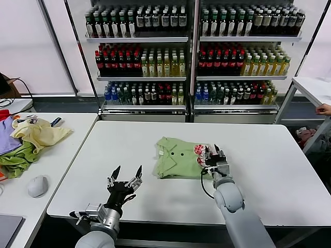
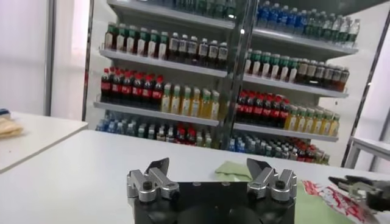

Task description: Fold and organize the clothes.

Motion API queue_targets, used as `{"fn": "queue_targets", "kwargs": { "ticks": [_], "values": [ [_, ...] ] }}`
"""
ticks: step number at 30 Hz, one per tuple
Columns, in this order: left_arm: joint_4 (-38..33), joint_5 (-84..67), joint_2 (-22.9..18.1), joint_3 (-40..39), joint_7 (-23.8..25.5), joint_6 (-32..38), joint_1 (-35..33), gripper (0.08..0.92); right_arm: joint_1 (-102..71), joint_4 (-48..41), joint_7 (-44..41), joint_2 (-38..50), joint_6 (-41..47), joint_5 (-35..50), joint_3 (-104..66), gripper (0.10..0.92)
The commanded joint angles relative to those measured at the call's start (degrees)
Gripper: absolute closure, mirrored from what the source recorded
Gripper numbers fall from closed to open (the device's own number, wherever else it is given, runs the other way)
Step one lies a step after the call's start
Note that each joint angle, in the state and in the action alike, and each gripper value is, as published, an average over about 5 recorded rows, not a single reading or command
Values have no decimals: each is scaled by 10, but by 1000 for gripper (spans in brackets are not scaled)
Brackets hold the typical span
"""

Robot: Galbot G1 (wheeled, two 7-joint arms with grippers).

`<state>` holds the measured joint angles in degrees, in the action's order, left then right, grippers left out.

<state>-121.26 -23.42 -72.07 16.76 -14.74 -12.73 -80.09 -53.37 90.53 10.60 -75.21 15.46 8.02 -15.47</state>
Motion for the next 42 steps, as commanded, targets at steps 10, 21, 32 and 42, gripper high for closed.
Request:
{"fn": "queue_targets", "kwargs": {
  "ticks": [10, 21, 32, 42],
  "values": [
    [4, 29, 1, -8, 12, 11, 12, 177, -253, 249, -38, 13, -105, 10, -115, 241],
    [-1, 38, -1, -7, 17, 20, 4, 177, -318, 303, -60, 1, -103, 1, -153, 203],
    [-12, 49, 0, -3, 19, 26, -1, 177, -324, 311, -33, -16, -116, -45, -153, 203],
    [-13, 57, 3, -3, 23, 26, -9, 177, -324, 313, -29, -20, -117, -44, -152, 203]
  ]
}}
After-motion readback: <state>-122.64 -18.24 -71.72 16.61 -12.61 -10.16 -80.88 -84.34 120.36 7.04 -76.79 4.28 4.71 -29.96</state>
